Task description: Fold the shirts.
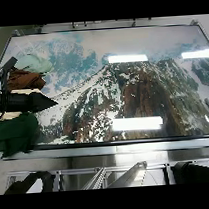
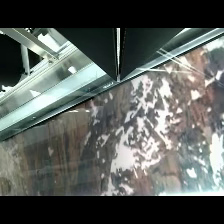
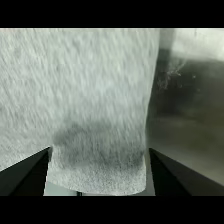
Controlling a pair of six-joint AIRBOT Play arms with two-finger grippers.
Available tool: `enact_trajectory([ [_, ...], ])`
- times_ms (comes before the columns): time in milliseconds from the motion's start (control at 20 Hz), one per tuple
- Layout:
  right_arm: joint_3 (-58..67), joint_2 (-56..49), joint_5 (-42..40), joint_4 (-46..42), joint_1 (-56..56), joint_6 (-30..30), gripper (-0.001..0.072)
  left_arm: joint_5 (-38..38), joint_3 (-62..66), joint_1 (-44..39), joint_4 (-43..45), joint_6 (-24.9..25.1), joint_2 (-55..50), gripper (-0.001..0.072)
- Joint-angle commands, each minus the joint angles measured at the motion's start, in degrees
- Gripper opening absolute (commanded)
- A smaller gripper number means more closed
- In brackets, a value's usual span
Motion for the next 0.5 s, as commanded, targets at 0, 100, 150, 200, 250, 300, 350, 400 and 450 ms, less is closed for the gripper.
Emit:
enact_trajectory([
  [0, 1.44, 1.77, 9.09, 2.62, -0.13, 0.92, 0.0666, 0.0, 0.04, 0.04, 0.0, 0.13, 0.04, 0.0014],
  [100, 3.43, 4.81, 14.32, 8.11, 1.9, 0.55, 0.0481, -0.61, 0.04, 0.04, -0.04, 0.11, 0.04, 0.0014],
  [150, 4.33, 7.08, 16.02, 12.61, 3.78, -0.26, 0.0424, -1.64, 0.09, 0.04, -0.11, 0.13, 0.04, 0.0014],
  [200, 4.74, 9.66, 16.59, 17.51, 6.27, -0.37, 0.0424, -2.69, 0.63, 0.04, -0.02, 0.13, 0.02, 0.0014],
  [250, 4.7, 12.85, 15.65, 23.21, 10.03, -1.6, 0.042, -3.26, 1.64, 0.04, -0.02, 0.13, 0.0, 0.0013],
  [300, 4.68, 15.8, 13.6, 27.63, 14.53, -1.81, 0.0315, -3.54, 3.1, 0.04, 0.0, 0.13, 0.0, 0.0014],
  [350, 4.68, 18.97, 11.39, 31.63, 20.11, -2.93, 0.0182, -3.23, 5.29, 0.04, 0.04, 0.13, -0.31, 0.0014],
  [400, 4.68, 21.79, 9.29, 34.53, 25.73, -4.33, 0.0082, -2.32, 7.56, 0.02, 0.02, 0.13, -0.85, 0.0014],
  [450, 4.68, 24.59, 7.39, 37.11, 32.28, -6.34, 0.0014, -1.38, 9.92, -0.13, 0.04, 0.13, -1.51, 0.0014],
])
